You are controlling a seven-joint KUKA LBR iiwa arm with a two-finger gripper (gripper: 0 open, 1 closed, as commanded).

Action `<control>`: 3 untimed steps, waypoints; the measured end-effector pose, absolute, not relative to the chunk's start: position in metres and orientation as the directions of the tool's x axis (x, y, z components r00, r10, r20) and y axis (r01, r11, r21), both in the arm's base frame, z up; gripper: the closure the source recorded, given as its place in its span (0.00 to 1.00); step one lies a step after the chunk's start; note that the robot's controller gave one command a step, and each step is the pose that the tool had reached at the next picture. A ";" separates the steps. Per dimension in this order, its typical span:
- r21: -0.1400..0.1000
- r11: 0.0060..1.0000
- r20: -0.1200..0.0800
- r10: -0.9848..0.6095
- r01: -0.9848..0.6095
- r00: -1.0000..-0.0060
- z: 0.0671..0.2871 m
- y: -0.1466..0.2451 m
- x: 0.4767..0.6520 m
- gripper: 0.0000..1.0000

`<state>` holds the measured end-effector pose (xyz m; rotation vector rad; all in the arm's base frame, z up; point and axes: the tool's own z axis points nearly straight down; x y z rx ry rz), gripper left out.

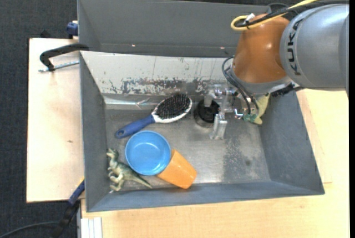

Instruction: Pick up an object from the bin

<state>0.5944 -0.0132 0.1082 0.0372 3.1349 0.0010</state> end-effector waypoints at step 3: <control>-0.001 1.000 -0.014 -0.025 -0.025 -1.000 0.233 -0.027 0.574 1.00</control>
Offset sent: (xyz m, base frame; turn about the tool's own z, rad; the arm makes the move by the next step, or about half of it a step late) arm 0.0067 0.0041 -0.0353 0.2109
